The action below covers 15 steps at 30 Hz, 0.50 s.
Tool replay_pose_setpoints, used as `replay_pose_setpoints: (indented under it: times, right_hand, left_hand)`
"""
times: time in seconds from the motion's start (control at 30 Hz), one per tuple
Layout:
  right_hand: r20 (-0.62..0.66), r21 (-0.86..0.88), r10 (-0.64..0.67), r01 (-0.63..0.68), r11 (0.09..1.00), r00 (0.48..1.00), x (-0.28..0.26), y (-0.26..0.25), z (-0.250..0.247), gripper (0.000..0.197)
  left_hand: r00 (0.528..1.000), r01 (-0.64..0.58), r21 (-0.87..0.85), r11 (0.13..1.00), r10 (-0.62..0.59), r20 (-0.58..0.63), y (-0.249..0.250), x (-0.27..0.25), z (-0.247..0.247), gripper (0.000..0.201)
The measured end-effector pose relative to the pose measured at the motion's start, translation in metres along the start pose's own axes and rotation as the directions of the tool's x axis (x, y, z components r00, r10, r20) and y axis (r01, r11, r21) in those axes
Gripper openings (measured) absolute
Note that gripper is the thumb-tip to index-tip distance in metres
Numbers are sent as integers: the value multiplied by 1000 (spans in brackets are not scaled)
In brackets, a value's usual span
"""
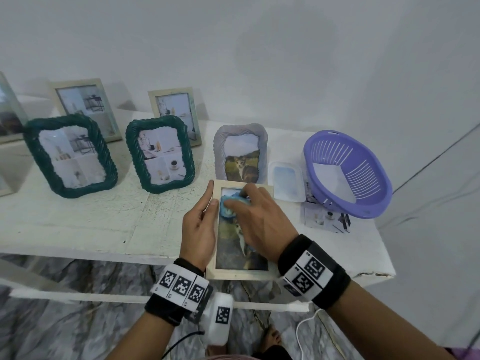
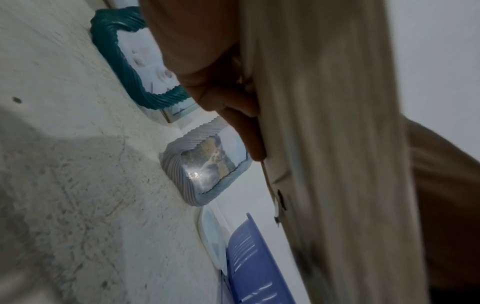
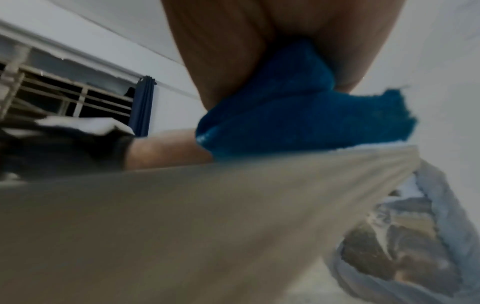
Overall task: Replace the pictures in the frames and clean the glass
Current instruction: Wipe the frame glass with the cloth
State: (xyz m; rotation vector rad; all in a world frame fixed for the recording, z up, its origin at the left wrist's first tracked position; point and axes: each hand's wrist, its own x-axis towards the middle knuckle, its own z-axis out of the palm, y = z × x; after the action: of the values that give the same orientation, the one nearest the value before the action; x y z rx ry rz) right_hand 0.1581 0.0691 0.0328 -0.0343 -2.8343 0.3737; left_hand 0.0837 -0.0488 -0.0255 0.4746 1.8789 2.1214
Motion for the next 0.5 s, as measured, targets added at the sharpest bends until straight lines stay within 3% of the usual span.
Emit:
replay_pose_setpoints:
  times: [0.2,0.3,0.4,0.5]
  right_hand:
    - [222,70,-178,166,984,959,-25,-3,-7,29]
    - [276,112,-154,127,985,949,-27,12,-10,27]
    - [202,248,-67,15,969,977,-20,33,-25,26]
    - [62,326,106,-121,938,992,-6,59,-40,25]
  left_hand:
    - [1000,-11,67,998,10,15,-2,5,-8,41]
    - [1000,-18,90,996,20,-16,-6,7,-12,41]
    - [999,-3,50,999,5,-40,-12,11,-18,37]
    - [997,5,24,1000,-3,-76,-11,17,-24,39]
